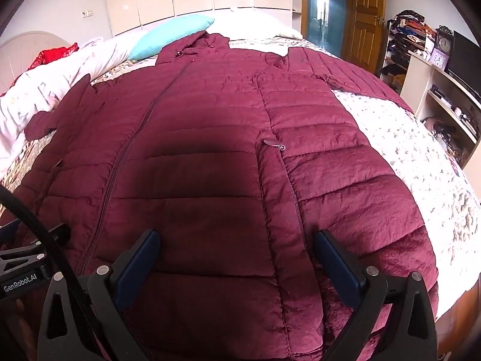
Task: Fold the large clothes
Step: 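Move both tools over the maroon puffer jacket spread on the bed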
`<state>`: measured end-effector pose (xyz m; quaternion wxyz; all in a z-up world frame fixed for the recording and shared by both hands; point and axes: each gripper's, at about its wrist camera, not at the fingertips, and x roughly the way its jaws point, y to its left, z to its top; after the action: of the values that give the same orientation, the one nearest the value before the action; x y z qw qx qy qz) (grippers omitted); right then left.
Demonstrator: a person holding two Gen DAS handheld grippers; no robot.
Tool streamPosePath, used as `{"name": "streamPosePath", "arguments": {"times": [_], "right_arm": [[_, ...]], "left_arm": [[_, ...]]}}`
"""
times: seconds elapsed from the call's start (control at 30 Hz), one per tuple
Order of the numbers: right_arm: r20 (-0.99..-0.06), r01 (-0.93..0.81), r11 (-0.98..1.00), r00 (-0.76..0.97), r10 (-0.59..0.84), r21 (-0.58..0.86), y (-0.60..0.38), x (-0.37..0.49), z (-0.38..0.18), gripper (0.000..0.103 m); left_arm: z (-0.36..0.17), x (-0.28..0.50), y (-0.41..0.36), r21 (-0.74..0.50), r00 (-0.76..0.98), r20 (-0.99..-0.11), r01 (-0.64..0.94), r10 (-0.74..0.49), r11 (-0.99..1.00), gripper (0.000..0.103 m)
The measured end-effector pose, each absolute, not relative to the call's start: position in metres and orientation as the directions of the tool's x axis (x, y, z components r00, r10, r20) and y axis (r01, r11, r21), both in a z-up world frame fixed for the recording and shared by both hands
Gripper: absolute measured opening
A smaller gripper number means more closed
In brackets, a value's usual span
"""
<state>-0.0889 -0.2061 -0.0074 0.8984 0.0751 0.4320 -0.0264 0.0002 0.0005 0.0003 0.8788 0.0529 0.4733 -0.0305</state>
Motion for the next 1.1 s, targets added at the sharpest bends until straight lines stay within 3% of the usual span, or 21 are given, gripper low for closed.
{"name": "streamPosePath", "arguments": {"times": [0.33,0.73,0.8,0.87,1.0,1.1], "right_arm": [[-0.782,0.117,0.985,0.623,0.027,0.127,-0.206,-0.086,-0.005,0.103],[-0.761,0.142,0.983,0.649,-0.005,0.115,-0.198,-0.099,-0.007,0.103],[-0.760,0.127,0.984,0.650,0.014,0.127,-0.198,-0.102,-0.007,0.103],[-0.752,0.115,0.985,0.659,0.020,0.127,-0.198,-0.105,-0.004,0.101],[-0.769,0.067,0.982,0.632,0.094,0.175,-0.204,-0.112,0.014,0.091],[-0.799,0.027,0.978,0.581,0.153,0.207,-0.211,-0.125,0.047,0.090]], "left_arm": [[-0.001,0.010,0.010,0.073,0.554,-0.832,0.098,0.007,0.993,0.103],[0.006,-0.008,-0.022,0.200,0.588,-0.805,0.141,0.081,0.970,0.099],[0.014,-0.010,-0.015,0.129,0.569,-0.822,0.138,0.028,0.982,0.091],[0.027,-0.015,-0.008,0.063,0.568,-0.823,0.118,-0.015,0.991,0.089],[0.081,-0.039,0.010,-0.049,0.649,-0.754,0.102,-0.104,0.994,0.089],[0.136,-0.063,0.026,-0.133,0.707,-0.684,0.122,-0.180,0.984,0.089]]}}
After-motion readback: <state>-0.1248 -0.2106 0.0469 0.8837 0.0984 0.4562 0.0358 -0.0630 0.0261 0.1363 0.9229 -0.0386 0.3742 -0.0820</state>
